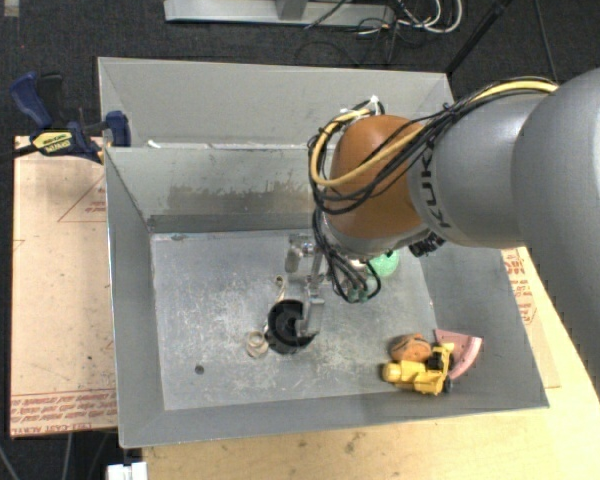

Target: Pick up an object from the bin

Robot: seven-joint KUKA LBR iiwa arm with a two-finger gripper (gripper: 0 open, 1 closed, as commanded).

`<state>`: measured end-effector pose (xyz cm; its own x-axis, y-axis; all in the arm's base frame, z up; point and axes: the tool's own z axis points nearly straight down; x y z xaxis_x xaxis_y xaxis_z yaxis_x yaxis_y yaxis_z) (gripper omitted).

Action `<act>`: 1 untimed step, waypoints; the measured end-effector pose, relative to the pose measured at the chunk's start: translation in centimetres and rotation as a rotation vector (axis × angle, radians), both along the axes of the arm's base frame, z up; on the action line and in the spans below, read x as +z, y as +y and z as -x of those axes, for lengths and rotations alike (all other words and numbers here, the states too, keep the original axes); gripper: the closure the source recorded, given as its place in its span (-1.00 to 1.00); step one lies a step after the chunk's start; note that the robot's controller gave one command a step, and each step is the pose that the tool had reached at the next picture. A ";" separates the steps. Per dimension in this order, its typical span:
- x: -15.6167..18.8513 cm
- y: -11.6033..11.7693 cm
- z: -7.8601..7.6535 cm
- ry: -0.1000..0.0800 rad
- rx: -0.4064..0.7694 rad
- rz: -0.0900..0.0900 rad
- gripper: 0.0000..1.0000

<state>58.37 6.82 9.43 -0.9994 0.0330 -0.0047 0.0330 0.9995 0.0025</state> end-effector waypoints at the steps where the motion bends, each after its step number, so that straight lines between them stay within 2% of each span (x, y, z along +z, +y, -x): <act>1: -2.6 -0.5 0.8 0.005 -0.010 0.001 -1.00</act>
Offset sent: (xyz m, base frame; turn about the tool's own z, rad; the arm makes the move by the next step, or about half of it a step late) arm -0.0310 0.0089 -0.0243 -0.0301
